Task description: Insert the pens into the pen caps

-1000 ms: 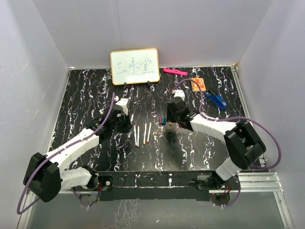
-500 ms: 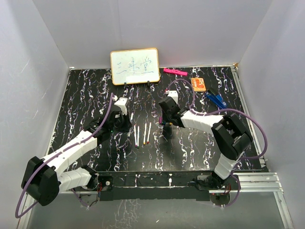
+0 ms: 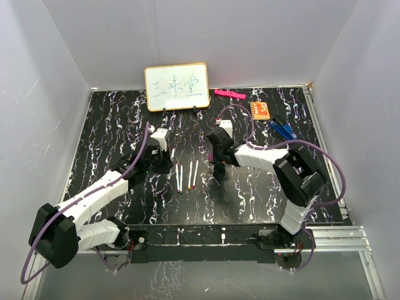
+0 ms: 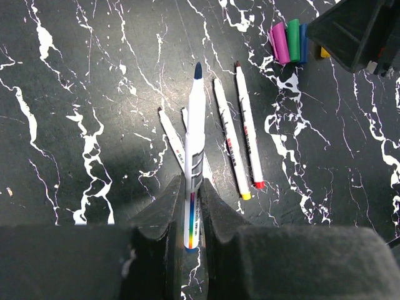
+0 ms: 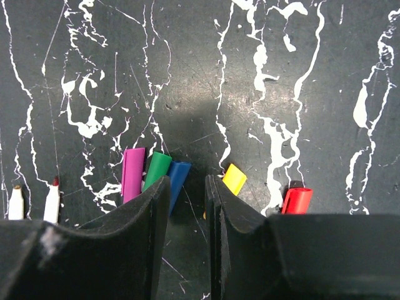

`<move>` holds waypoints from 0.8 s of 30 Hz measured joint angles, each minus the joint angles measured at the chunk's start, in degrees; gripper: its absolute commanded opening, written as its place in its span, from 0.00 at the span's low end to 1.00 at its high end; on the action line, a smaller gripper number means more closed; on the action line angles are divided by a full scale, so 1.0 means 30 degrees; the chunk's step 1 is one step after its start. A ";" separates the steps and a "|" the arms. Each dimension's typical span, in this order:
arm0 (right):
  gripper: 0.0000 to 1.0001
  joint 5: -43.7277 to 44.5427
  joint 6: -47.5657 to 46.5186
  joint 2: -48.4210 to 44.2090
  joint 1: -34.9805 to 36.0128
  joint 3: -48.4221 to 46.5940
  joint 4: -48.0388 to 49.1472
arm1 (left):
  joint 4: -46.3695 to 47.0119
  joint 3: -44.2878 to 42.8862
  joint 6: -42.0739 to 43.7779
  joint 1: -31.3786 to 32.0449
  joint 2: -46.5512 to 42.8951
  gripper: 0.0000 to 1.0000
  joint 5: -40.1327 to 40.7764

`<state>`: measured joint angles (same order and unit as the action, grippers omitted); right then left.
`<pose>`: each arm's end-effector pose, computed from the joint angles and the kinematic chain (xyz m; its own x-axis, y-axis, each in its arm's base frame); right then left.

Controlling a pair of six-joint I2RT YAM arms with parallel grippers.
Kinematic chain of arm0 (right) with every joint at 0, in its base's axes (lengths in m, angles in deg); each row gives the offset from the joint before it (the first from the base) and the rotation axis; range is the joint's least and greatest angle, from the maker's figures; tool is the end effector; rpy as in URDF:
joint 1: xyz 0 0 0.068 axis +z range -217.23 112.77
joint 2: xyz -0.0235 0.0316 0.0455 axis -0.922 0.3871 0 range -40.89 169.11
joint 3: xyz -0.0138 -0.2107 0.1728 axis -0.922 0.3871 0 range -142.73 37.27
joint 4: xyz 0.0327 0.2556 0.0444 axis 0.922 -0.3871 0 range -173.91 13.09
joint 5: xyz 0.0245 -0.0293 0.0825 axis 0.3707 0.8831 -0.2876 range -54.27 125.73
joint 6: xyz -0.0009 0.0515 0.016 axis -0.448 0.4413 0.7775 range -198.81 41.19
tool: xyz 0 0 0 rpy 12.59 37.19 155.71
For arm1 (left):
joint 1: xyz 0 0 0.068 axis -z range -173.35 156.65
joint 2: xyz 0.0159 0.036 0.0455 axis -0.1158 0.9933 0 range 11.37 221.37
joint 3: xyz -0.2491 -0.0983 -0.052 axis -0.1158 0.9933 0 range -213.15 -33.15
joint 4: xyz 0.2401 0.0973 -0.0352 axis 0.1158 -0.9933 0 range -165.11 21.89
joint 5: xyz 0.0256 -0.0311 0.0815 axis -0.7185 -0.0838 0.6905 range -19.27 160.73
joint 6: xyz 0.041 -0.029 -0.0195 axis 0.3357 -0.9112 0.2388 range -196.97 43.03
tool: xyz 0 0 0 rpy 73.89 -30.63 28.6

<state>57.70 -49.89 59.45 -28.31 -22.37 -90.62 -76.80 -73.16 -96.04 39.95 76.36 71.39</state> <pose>0.2842 0.2123 0.1719 -0.7537 -0.0320 -0.6564 -0.0555 0.9983 0.0151 0.2067 -0.1352 0.2429 -0.6147 0.0129 -0.7887 0.3599 0.8943 -0.2659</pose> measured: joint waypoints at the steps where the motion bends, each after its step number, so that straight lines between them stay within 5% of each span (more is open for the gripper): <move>1: 0.27 0.0000 0.0007 0.0153 0.0000 -0.0073 0.0000 | -0.0015 0.0000 0.0000 0.0000 0.0022 0.00 0.0007; 24: 0.27 -0.0284 0.0408 0.1384 0.0277 -0.0517 -0.0044 | -0.0270 -0.0007 -0.0153 0.0015 0.0459 0.00 0.0073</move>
<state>56.85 -48.66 63.60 -27.48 -23.92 -90.75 -77.61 -73.18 -96.50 39.99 77.74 71.61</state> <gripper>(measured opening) 0.271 0.090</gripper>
